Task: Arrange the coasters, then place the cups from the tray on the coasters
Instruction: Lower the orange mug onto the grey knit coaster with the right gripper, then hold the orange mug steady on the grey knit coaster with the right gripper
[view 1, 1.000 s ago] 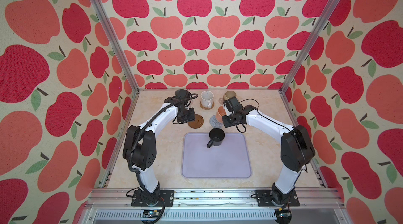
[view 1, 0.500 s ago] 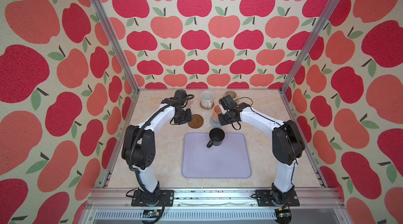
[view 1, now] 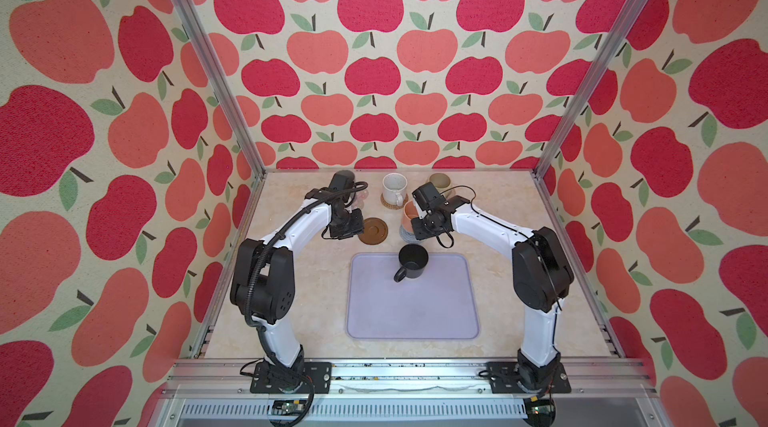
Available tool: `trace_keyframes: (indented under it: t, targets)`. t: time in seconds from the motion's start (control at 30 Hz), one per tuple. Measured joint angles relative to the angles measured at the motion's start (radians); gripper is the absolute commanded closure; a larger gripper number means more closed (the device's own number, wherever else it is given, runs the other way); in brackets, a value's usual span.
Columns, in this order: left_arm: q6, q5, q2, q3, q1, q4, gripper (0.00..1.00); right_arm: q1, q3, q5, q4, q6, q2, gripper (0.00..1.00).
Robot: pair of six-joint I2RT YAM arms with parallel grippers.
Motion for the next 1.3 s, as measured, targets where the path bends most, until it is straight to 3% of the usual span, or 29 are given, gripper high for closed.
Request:
trace_keyframes:
  t: [1.3]
  targets:
    - [0.000,0.008,-0.047,-0.046,0.003,0.008,0.60,0.038,-0.030,0.048,0.040,0.057,0.016,1.00]
